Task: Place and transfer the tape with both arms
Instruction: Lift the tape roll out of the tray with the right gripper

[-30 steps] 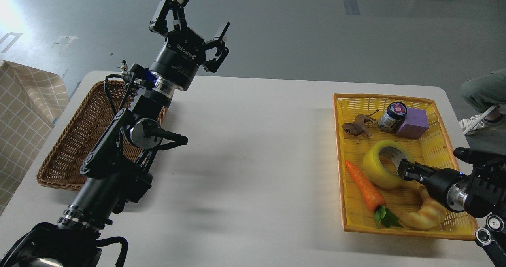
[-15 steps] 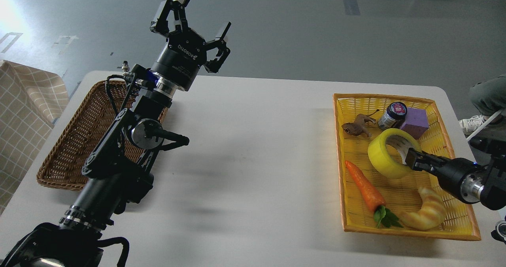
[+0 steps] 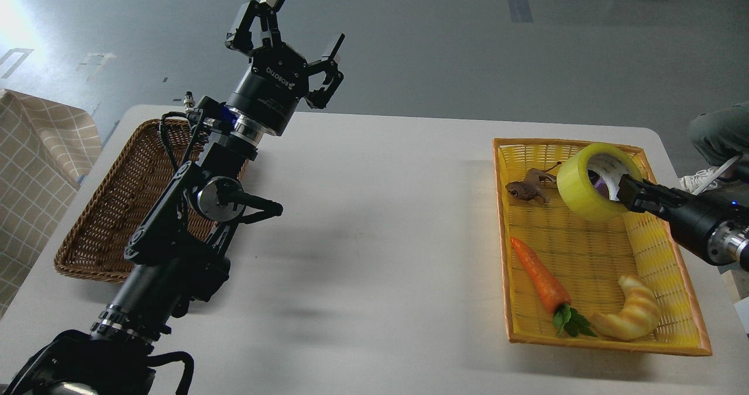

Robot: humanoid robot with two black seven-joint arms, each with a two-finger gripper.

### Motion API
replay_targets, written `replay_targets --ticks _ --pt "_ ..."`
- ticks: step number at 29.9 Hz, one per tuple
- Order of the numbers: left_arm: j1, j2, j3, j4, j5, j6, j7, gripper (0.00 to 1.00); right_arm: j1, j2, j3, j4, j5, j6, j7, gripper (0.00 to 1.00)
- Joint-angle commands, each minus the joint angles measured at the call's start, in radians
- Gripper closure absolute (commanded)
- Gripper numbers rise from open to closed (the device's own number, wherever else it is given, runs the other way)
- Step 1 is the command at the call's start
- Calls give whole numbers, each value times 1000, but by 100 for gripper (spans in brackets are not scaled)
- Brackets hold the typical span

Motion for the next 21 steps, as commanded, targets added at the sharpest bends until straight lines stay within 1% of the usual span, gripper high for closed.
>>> replay_targets --ticks 1,4,8,12,15,19,21 --pt "0 4 0 0 2 0 0 2 70 12 -1 -1 1 0 -2 100" --pt "1 9 0 -2 1 0 0 2 119 13 -1 -1 -1 0 -3 100" --pt "5 10 0 0 -1 -1 0 2 188 36 -18 -4 1 0 -32 100" --pt "9 12 0 0 -2 -1 0 2 242 116 -42 -9 -2 0 -46 100" --pt "9 12 0 0 -2 -1 -1 2 282 150 -102 -10 -2 0 -48 100" --pt "8 10 0 0 -1 -1 -1 2 346 206 -247 -27 -4 0 -48 100" --pt "8 12 0 0 -1 -1 -1 2 360 223 -284 -41 -5 0 -48 100"
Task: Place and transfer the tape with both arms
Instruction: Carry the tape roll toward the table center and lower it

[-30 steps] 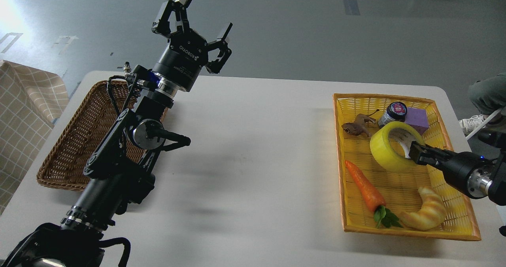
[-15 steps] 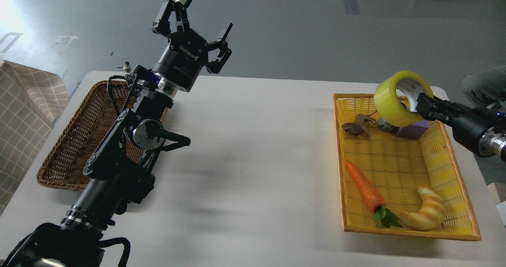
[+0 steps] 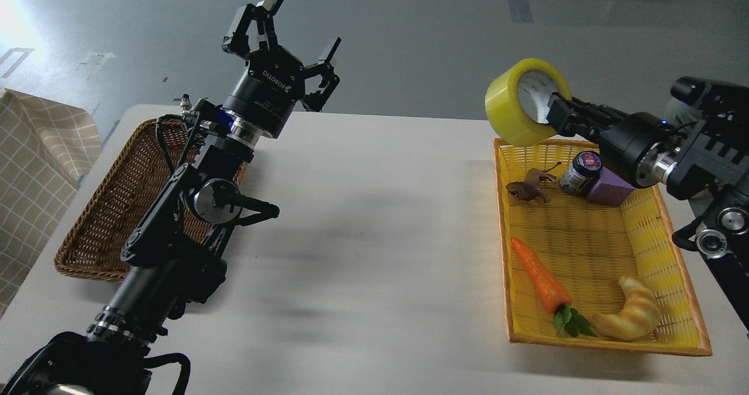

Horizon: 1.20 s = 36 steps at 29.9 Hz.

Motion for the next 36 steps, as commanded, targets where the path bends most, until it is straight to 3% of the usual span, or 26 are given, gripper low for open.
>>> replay_targets --ticks 1,22,36 --pt "-1 3 0 0 -1 0 0 2 40 47 -97 -35 -4 0 -2 100" --pt "11 7 -3 0 -7 -1 0 2 192 261 -397 -285 -15 0 -12 100" --pt "17 7 -5 0 -7 -1 0 2 206 372 -453 -408 -41 0 -14 100"
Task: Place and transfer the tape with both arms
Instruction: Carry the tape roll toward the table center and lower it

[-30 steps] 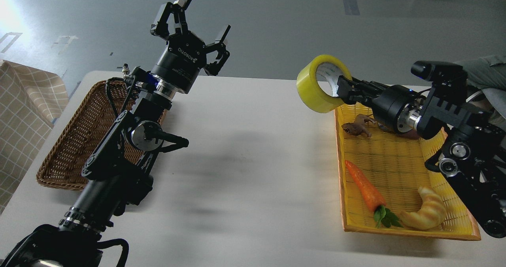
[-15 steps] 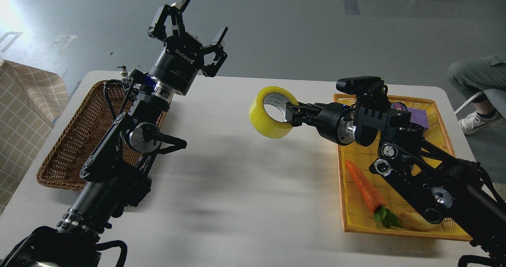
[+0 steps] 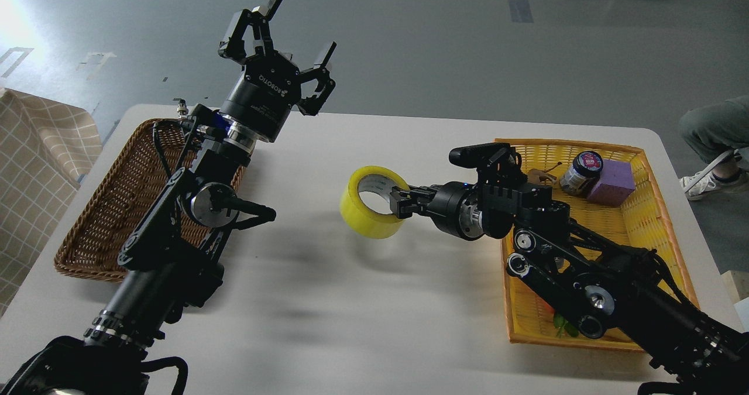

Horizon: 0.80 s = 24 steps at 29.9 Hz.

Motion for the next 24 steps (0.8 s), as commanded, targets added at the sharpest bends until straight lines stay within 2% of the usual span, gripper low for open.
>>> replay_targets --ticks 1,11,24 --pt "0 1 -1 0 0 0 0 2 10 13 -21 -28 -4 0 0 100" --pt "2 -3 -5 -2 0 0 -1 2 41 34 -126 -115 -6 0 0 100" --pt "0 0 -7 -2 0 -5 -1 2 105 63 -136 -231 -9 0 -6 100"
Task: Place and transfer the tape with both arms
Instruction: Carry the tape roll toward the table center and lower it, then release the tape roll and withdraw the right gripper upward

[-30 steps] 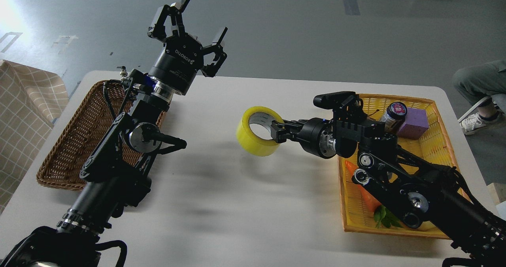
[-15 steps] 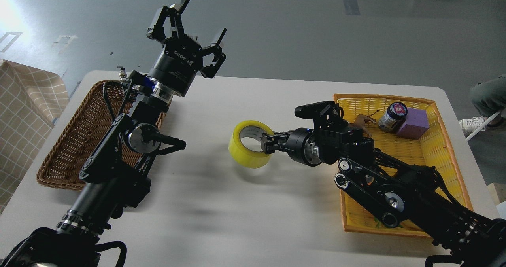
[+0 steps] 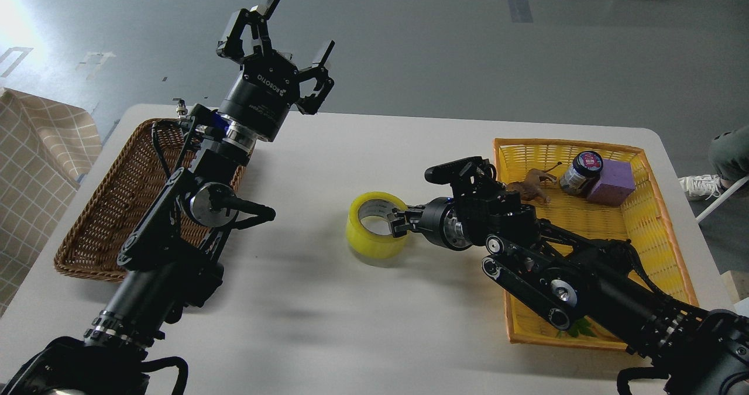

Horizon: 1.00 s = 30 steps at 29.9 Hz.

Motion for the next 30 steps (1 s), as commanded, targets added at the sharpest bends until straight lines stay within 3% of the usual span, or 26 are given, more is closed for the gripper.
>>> replay_targets --ticks 1,3,6,8,10,12,14,15,19,22,30 --pt "-1 1 0 0 0 -1 0 2 14 0 0 -14 0 0 1 100" --pt "-1 1 -1 0 0 -1 0 2 13 0 0 -14 0 0 -1 100" --pt "-1 1 -3 0 0 -1 0 2 11 0 1 -14 3 0 1 91" --pt "-1 2 -4 0 0 -1 -3 2 10 0 3 -19 3 0 -1 80" --pt "-1 4 -5 0 0 -3 -6 2 11 0 9 -24 7 -22 1 60" --pt "-1 4 -6 0 0 -3 -6 2 11 0 12 -24 8 -38 1 52" --pt "1 4 -6 0 0 -3 -6 2 11 0 15 -24 10 -73 2 39" --pt "1 4 -6 0 0 -3 -8 2 11 0 24 -24 13 -117 2 27" --pt "7 7 -8 -2 0 -7 -8 2 13 0 44 -22 17 -248 8 5" --pt "9 7 -8 -2 0 -12 -14 2 22 0 93 -7 19 -328 10 3" --pt "4 15 6 0 8 -12 -26 2 16 0 336 111 62 -328 10 0"
